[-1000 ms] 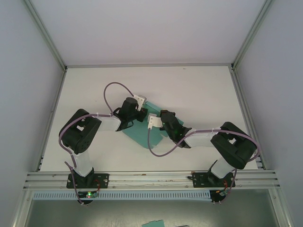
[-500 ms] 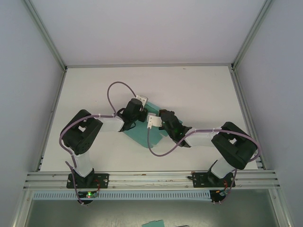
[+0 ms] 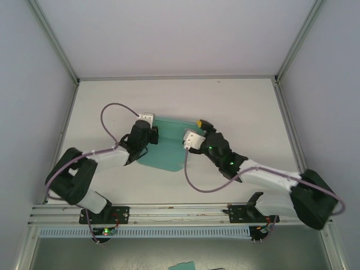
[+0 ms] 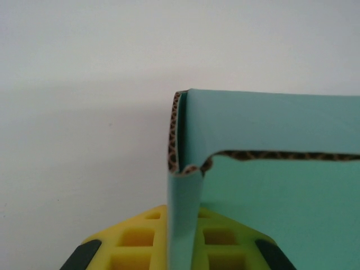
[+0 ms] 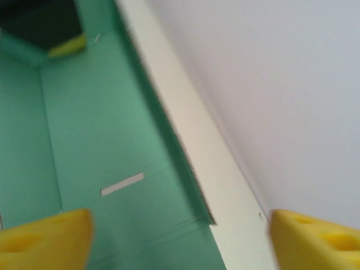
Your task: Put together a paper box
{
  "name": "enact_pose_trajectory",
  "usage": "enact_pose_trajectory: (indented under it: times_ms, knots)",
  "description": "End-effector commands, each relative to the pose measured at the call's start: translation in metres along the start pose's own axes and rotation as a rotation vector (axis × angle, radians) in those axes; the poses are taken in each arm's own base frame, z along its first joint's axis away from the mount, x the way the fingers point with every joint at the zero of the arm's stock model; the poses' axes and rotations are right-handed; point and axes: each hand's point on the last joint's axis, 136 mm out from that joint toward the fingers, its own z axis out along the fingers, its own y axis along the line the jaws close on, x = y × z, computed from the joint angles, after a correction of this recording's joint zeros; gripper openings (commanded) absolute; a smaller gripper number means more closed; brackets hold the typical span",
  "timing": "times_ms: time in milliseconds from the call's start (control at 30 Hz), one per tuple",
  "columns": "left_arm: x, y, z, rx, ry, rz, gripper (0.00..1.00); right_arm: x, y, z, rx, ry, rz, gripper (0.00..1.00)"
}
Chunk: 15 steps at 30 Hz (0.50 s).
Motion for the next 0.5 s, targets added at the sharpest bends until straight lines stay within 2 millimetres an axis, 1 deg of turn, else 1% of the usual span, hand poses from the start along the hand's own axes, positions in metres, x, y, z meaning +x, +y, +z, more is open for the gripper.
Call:
enact_pose_trajectory:
  times_ms: [0,67,100,167,200,267,333,400,467]
  knots:
    - [-0.003,-0.004,-0.016,0.028,-0.018,-0.048,0.00,-0.029,-0.043,-0.030,0.105,-0.161,0.274,0.99]
    - [-0.003,-0.005,-0.023,0.040,-0.021,-0.038,0.00,-0.037,-0.074,-0.045,0.179,-0.212,0.396,0.98]
    - [-0.003,-0.006,-0.026,0.045,-0.022,-0.037,0.00,-0.037,-0.087,-0.050,0.209,-0.226,0.451,0.98]
    - [-0.005,-0.010,-0.032,0.075,-0.032,-0.031,0.00,-0.032,-0.106,-0.052,0.247,-0.220,0.535,0.99]
    - [-0.006,-0.011,-0.034,0.084,-0.036,-0.032,0.00,-0.026,-0.111,-0.049,0.258,-0.195,0.554,0.99]
    - [-0.006,-0.014,-0.036,0.101,-0.037,-0.026,0.00,-0.016,-0.112,-0.037,0.260,-0.107,0.572,0.98]
    - [-0.008,-0.016,-0.038,0.110,-0.043,-0.023,0.00,-0.009,-0.107,-0.021,0.237,-0.034,0.569,0.98]
    - [-0.009,-0.016,-0.039,0.108,-0.047,-0.028,0.00,-0.001,-0.096,-0.005,0.194,0.019,0.558,0.98]
    - [-0.012,-0.015,-0.040,0.102,-0.045,-0.039,0.00,0.001,-0.080,0.006,0.128,0.032,0.552,0.99]
